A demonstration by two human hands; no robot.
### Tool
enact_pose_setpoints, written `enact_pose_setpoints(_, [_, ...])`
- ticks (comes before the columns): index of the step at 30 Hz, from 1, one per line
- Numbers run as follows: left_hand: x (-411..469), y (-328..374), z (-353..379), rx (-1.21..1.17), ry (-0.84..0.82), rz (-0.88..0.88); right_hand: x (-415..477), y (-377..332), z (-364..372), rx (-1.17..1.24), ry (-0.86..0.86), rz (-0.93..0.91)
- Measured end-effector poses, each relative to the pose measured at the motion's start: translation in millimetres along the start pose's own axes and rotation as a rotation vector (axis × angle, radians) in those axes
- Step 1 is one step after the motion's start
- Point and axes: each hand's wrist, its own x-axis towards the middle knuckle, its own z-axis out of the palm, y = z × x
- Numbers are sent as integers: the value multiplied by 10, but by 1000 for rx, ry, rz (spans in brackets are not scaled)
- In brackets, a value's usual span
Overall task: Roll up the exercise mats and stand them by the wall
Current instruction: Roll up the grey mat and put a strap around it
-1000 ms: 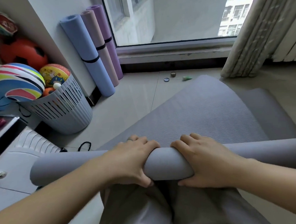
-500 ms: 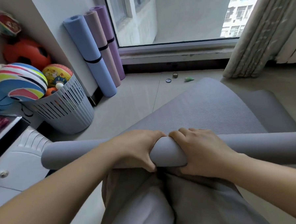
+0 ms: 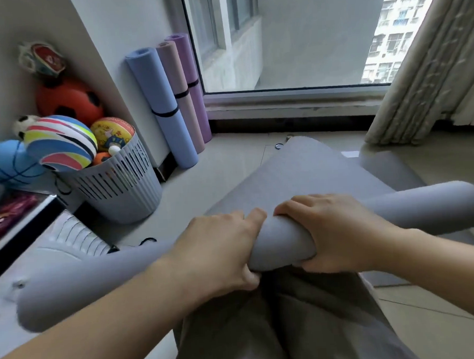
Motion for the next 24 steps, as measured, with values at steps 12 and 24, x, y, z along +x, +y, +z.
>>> enact_pose_setpoints(12, [-144, -8, 361, -257, -310, -58, 157, -106, 185, 228, -567, 62])
enact_pose_setpoints(24, [-45, -165, 420, -388, -304, -59, -14, -235, 265, -157, -301, 37])
